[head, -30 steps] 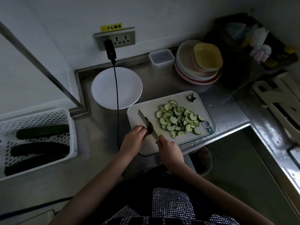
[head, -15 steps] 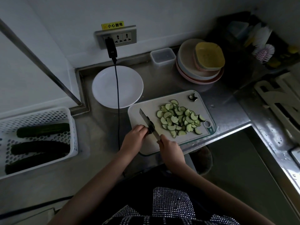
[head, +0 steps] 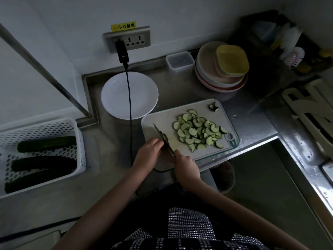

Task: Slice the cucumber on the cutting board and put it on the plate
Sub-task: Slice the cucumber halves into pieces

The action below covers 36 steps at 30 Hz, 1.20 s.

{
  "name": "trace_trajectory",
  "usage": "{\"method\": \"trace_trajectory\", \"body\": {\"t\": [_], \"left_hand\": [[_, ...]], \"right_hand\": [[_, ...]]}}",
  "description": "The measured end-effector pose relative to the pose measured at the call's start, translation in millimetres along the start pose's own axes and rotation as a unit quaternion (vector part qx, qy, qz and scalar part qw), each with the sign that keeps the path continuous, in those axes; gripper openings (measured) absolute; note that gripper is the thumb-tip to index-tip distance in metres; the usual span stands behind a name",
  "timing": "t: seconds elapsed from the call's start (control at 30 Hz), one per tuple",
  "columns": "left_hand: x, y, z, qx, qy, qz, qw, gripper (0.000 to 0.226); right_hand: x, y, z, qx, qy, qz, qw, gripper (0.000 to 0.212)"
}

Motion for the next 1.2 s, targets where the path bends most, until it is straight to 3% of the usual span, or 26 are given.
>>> {"method": "trace_trajectory", "body": {"t": [0.17, 0.3, 0.4, 0.5, 0.73, 1.2], "left_hand": [[0.0, 0.4, 2.8, 0.01, 0.007, 0.0, 1.0, 0.03], [-0.3, 0.2, 1.3, 0.006, -0.003, -0.004, 1.0, 0.01], [0.6, -1.5, 2.9, -0.005, -0.014, -0.001, 1.0, 0.025], [2.9, -1.3, 4.7, -0.013, -0.024, -0.014, 1.0, 0.026], [1.7, 3.6, -5.3, -0.039, -0.049, -0.013, 0.998, 0.033], [-1.3, -4.8, -2.1, -0.057, -0.036, 0.035, 0.997, 0.031]], "right_hand": [[-1.9, -2.3, -3.3, 0.009, -0.005, 0.003, 1.0, 0.012], [-1.6, 1.9, -11.4, 0.005, -0.016, -0.02, 1.0, 0.011], [0.2, 13.6, -23.4, -0.021, -0.03, -0.056, 0.998, 0.008], [2.8, 23.9, -26.9, -0.055, -0.022, -0.088, 0.994, 0.013], [5.2, 11.6, -3.2, -0.036, 0.033, -0.052, 0.997, 0.02], [5.4, 4.2, 3.8, -0.007, 0.031, -0.024, 0.999, 0.017]]}}
Point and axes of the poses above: each hand's wrist, its own x-axis away from the middle knuckle, its own y-axis out of the back of the hand, z = x × y, the point moved 10 cm from there along -x, towards the middle knuckle
